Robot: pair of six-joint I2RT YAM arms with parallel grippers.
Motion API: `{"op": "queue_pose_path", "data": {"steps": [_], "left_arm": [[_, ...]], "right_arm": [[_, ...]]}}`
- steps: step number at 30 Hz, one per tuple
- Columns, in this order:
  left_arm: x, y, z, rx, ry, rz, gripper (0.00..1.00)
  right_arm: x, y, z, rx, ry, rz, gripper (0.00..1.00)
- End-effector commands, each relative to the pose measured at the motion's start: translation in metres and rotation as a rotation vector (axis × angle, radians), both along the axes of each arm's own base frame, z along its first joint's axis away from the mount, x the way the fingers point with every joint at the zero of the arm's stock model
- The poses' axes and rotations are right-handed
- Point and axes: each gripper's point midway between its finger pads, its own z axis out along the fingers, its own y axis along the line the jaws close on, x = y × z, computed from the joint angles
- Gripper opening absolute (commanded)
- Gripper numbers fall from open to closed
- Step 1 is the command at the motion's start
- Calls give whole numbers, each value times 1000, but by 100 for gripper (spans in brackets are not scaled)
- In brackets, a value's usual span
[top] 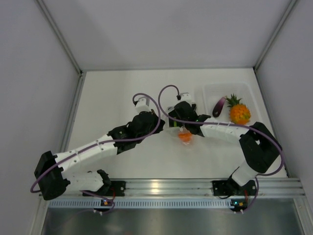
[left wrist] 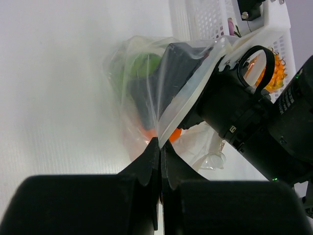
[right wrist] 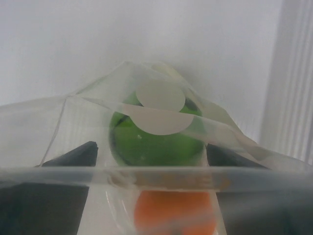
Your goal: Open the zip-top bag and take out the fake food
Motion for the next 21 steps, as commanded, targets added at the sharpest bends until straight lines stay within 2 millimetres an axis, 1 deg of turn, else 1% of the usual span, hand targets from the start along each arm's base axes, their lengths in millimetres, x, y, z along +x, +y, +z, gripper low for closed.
{"op": "queue_pose_path", "data": {"steps": [1,2,3,4,5,6,9,11,13,14,15,17,18,21], "left_arm": [[4,-3,20,-17,-41,-13,0],[4,-3,20,-16,-42,-14,0],[5,-3,20,-15,-41,-14,0],[4,-3,21,-16,-43,-16,0],[4,-3,21,-18,-44,-16,0],[4,-3,21,-17,-44,-18,0],[3,-2,23,-20,-49,-17,0],[3,-2,24,-20,-50,-18,0],[3,-2,23,-19,-49,-19,0],[3,-2,22,-19,-46,-20,0],[2,-2,22,-19,-45,-21,0],[2,-3,21,-20,-43,-23,0],[2,-3,21,-21,-42,-26,0],[1,-4,20,-21,-36,-32,0]], "right_arm": [[36,3,23,28,-98,-63,95],[38,4,19,14,-88,-66,95],[35,1,3,-28,-37,-69,95],[38,4,4,-29,-30,-69,95],[38,4,0,-30,-19,-66,95],[36,5,-8,-30,-10,-62,96],[33,4,-17,-13,-13,-63,94],[33,4,-17,-12,-17,-63,92],[37,4,-19,-13,-20,-61,92],[39,5,-18,-14,-24,-61,92],[42,4,-21,-19,-18,-63,92],[49,9,-19,6,-42,-58,91],[52,10,-24,10,-34,-55,92],[63,12,-29,41,-26,-65,91]]}}
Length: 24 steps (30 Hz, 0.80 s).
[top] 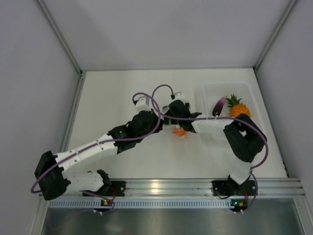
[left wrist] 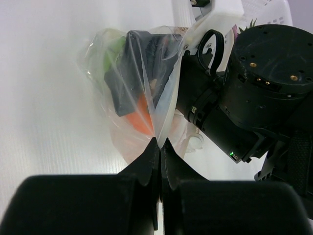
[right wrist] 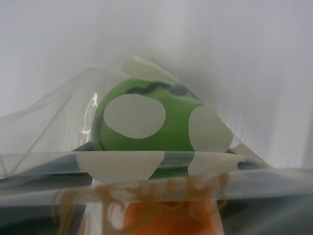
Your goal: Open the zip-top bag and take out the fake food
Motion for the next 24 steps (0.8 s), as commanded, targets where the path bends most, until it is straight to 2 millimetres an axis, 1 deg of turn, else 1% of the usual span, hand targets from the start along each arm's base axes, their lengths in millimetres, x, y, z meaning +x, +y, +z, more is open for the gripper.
{"op": "queue_pose_path", "data": {"steps": [1,2,4,5,7,8,9,10,11,12,13,14,15,16,17,18,19,20,21,22,24], "left_arm": [[-2,-6,19,-33,-29,-31,0],[-2,-6,19,-29,-29,-36,0],[-2,-5,19,-23,-33,-36,0],[-2,-4,19,-23,-37,-32,0],[0,1,20,-14,-48,-16,0],[0,3,21,-14,-53,-6,0],[3,7,21,-8,-63,16,0],[3,10,22,-7,-66,27,0],[4,13,21,-5,-69,38,0],[4,16,23,-7,-77,53,0],[7,21,23,-3,-85,76,0],[7,23,25,-3,-91,85,0],[8,24,25,-3,-94,95,0],[10,26,26,2,-100,106,0],[12,27,28,6,-107,111,0],[14,26,32,13,-117,112,0],[16,29,36,27,-129,123,0],[18,30,35,34,-128,131,0],[20,31,40,42,-141,135,0],[21,32,41,50,-144,139,0],[23,36,45,71,-157,151,0]], "right_arm": [[37,-11,-2,55,-32,-93,91],[41,-10,-3,69,-35,-92,91],[44,-9,-1,83,-47,-97,87],[44,-7,2,101,-61,-89,85],[43,-5,7,123,-77,-78,74],[41,-4,13,140,-94,-72,65],[40,-5,17,150,-101,-68,61],[38,-4,21,156,-106,-58,57],[36,-5,30,163,-122,-52,55],[33,-6,33,154,-124,-46,53],[28,-2,38,154,-131,-30,52],[23,-3,47,162,-144,-23,51],[19,-3,51,166,-152,-15,51],[13,-2,52,173,-141,-8,51],[7,-1,58,185,-144,1,51],[2,-2,58,190,-132,-3,51],[-5,-3,63,196,-135,1,51],[-9,-3,64,192,-130,7,51],[-15,-3,64,182,-117,17,51],[-20,-4,65,176,-115,25,51],[-34,1,74,185,-130,62,52]]}}
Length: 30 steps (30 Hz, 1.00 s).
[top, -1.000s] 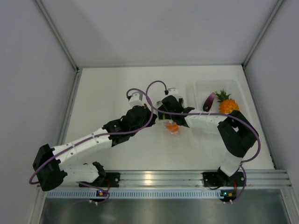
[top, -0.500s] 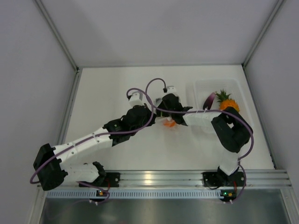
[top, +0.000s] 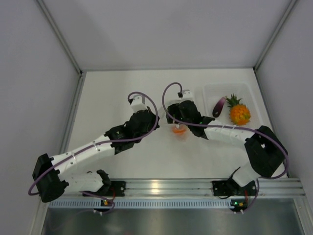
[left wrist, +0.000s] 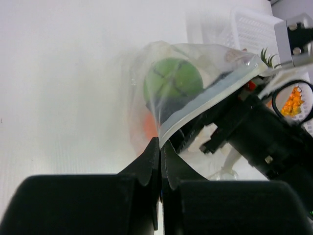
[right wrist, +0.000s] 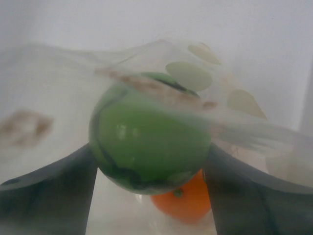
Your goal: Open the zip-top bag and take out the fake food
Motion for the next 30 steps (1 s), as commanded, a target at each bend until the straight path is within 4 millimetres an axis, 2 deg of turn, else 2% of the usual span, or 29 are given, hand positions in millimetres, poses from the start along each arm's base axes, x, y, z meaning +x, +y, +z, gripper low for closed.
{"op": "queue_pose_path", "data": {"steps": [1,4,8,10,14,19,26,30], "left_arm": [[11,15,35,21,-85,63,0],[12,20,39,37,-98,79,0],[12,25,37,54,-102,84,0],[11,25,34,64,-98,81,0],[9,28,25,67,-85,84,0],[5,27,19,63,-69,68,0],[-3,20,19,31,-53,12,0],[-10,11,23,-14,-39,-37,0]], "right_arm": [[-25,7,19,18,-32,46,52],[-47,16,30,67,-37,126,52],[-66,17,58,130,-72,172,52],[-74,19,74,178,-94,201,52],[-86,18,93,237,-117,239,52],[-105,29,125,365,-165,346,53],[-108,32,165,530,-225,336,52],[-98,35,170,575,-208,276,50]]}}
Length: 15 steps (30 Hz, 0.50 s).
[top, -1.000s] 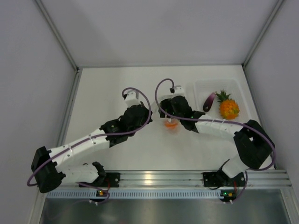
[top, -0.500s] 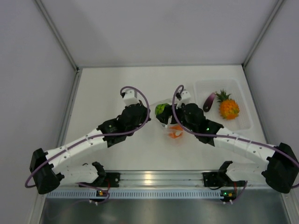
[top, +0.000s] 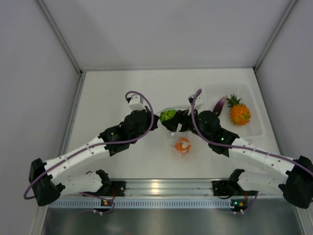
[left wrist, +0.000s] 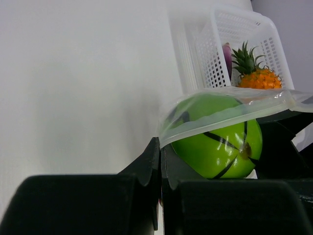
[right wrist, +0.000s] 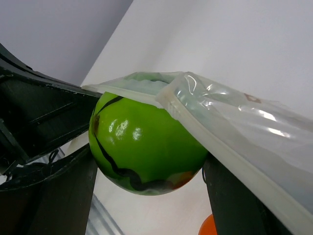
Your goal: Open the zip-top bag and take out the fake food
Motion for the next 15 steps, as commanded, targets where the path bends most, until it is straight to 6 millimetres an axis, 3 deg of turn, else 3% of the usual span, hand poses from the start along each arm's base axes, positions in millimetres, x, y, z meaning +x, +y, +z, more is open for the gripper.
{"op": "queue_pose_path", "data": {"steps": [1,7,11,15], "left_arm": [[-1,7,3,-13,-7,7,0],[-6,-5,6,-4,-22,-50,0],[-5,-4,-4,23,-11,-42,0],[-5,2,-16,39,3,-18,0]], "right_arm": [[10,14,61,177,-72,-28,49],[20,28,54,90,-100,-87,48],[1,40,68,148,-174,22,41],[-13,38,84,228,-205,75,41]]}}
